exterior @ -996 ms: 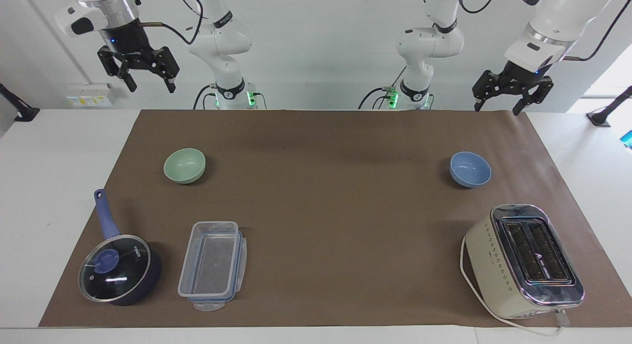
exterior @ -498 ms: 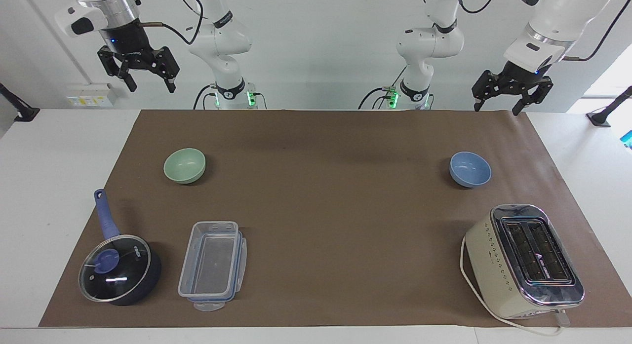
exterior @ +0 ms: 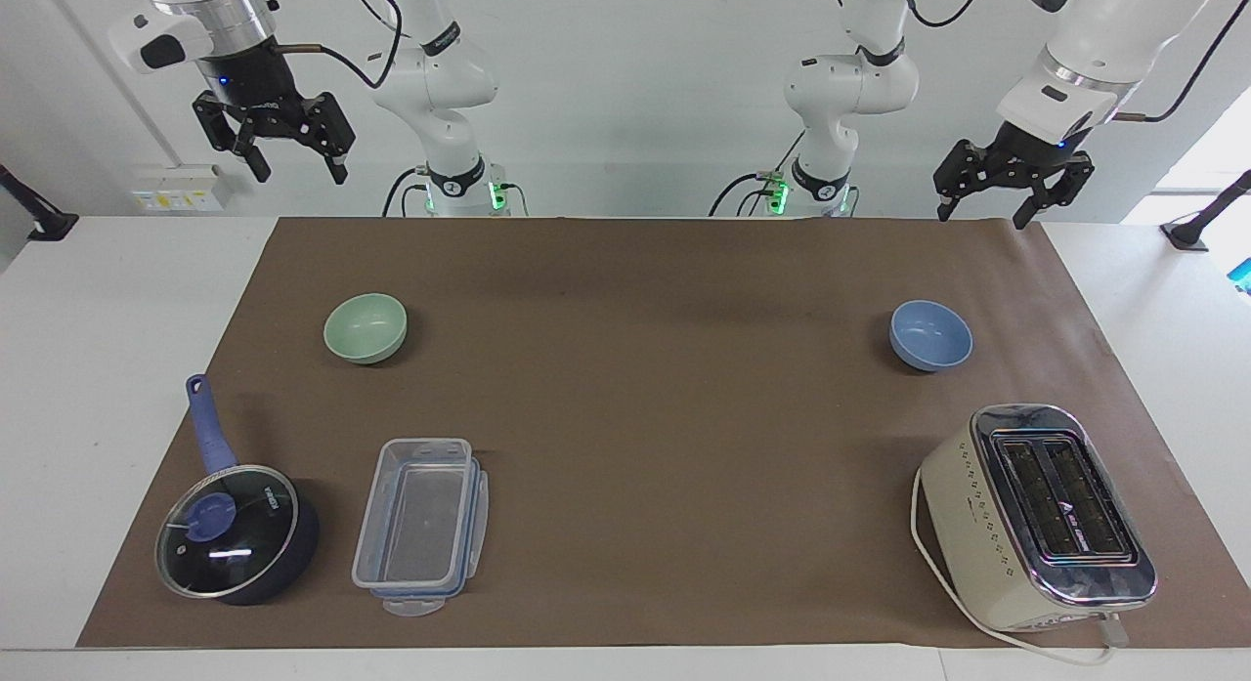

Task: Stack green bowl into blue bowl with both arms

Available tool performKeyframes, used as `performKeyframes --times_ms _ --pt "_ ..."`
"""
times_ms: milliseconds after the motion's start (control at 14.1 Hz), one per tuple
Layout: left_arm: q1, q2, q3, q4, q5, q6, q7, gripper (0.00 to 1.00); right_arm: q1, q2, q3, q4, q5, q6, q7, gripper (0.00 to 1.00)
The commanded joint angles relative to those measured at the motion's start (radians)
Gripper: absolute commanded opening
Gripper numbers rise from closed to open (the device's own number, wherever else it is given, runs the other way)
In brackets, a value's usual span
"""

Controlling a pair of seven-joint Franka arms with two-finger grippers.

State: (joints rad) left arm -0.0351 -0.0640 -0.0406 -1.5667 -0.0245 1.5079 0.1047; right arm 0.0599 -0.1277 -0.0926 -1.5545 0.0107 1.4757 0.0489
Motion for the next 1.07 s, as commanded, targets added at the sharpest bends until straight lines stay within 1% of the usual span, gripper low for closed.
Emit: performKeyframes --times_ms 0,142,285,498,640,782,996 --pt "0.003 -0.036 0.014 -0.065 -0.011 0.083 -0.007 1.00 -0.005 -0.015 0.002 -0.012 0.006 0.005 -0.011 1.00" --pt "0.038 -0.037 0.018 -0.091 -0.012 0.097 0.013 1.00 -0.005 -0.015 0.002 -0.012 0.006 0.005 -0.011 1.00" --pt "0.084 -0.052 0.018 -0.150 -0.014 0.126 0.077 1.00 -0.005 -0.015 0.002 -0.012 0.006 0.005 -0.011 1.00" --pt "0.179 -0.100 0.018 -0.306 -0.043 0.240 0.223 1.00 -0.005 -0.015 0.002 -0.012 0.006 0.005 -0.011 1.00" --pt "0.211 -0.100 0.018 -0.387 -0.055 0.331 0.248 1.00 -0.005 -0.015 0.002 -0.012 0.006 0.005 -0.011 1.00" --pt "0.254 -0.092 0.018 -0.452 -0.086 0.411 0.292 1.00 -0.005 -0.015 0.002 -0.012 0.006 0.005 -0.011 1.00" --pt "0.293 -0.031 0.019 -0.533 -0.124 0.527 0.360 1.00 -0.005 -0.015 0.002 -0.012 0.006 0.005 -0.011 1.00"
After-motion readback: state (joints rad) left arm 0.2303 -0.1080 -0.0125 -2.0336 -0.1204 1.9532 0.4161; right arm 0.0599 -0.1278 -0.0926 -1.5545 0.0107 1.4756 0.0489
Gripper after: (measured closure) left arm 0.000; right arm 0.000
